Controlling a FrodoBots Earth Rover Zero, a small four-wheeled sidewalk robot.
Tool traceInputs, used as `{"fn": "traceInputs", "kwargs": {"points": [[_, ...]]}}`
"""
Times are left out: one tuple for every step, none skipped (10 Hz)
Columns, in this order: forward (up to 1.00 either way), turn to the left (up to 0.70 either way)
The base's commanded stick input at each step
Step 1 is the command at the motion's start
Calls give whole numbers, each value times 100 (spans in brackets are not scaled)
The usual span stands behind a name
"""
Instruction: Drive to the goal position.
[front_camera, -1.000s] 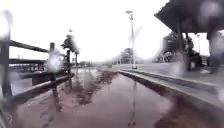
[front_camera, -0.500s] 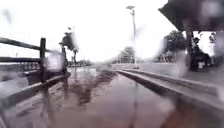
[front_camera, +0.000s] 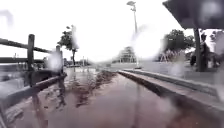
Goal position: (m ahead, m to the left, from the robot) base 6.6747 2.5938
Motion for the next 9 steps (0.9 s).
{"fn": "traceInputs", "kwargs": {"points": [[100,0],[100,0],[100,0],[100,0],[100,0],[100,0],[100,0],[100,0],[100,0]]}}
